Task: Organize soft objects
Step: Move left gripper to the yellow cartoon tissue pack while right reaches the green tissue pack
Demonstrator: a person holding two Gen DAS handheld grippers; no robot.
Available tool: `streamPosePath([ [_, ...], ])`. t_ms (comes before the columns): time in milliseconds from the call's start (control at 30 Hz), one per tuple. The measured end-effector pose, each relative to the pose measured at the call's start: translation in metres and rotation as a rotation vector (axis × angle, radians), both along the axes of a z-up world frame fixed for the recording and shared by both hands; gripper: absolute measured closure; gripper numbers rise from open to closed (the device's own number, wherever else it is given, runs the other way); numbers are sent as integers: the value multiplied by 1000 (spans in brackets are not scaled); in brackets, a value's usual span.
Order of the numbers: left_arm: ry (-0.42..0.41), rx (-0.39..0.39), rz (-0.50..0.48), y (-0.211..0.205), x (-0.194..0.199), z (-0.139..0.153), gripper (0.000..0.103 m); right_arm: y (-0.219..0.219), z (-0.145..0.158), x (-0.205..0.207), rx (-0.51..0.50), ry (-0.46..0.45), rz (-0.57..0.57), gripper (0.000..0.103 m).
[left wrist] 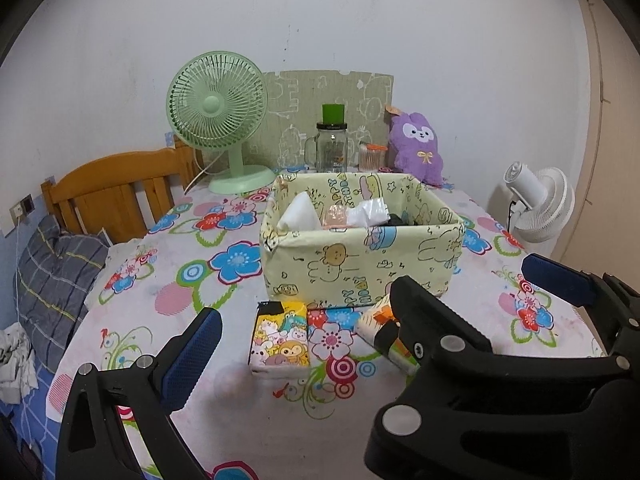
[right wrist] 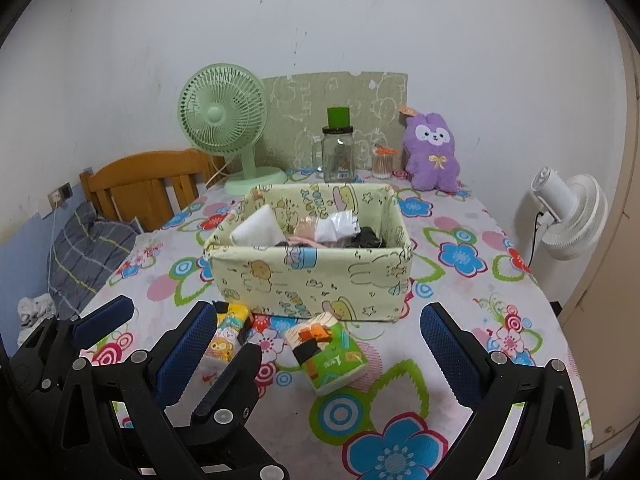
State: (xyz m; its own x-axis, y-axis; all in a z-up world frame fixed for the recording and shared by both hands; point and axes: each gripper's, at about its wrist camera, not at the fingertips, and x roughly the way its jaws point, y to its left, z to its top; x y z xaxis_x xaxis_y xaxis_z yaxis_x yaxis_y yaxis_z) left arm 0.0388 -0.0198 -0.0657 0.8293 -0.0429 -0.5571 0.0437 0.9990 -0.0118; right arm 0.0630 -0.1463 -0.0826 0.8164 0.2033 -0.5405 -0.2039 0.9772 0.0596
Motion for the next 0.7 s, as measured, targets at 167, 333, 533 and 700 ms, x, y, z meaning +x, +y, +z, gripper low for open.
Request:
streamPosePath([
  [167, 28, 1, 3, 2, 3, -10, 1, 2, -9, 3, -1, 16, 6, 0],
  [333, 63, 3, -1, 2, 9, -21, 1, 4, -22, 9, 5, 49, 9, 0],
  [533, 92, -1, -10, 4, 16, -33, 1, 6, -36, 18, 1, 83, 10, 1],
  [700, 119, -1, -9, 6, 23, -42, 2, 8, -45, 26, -1, 109, 13, 1],
])
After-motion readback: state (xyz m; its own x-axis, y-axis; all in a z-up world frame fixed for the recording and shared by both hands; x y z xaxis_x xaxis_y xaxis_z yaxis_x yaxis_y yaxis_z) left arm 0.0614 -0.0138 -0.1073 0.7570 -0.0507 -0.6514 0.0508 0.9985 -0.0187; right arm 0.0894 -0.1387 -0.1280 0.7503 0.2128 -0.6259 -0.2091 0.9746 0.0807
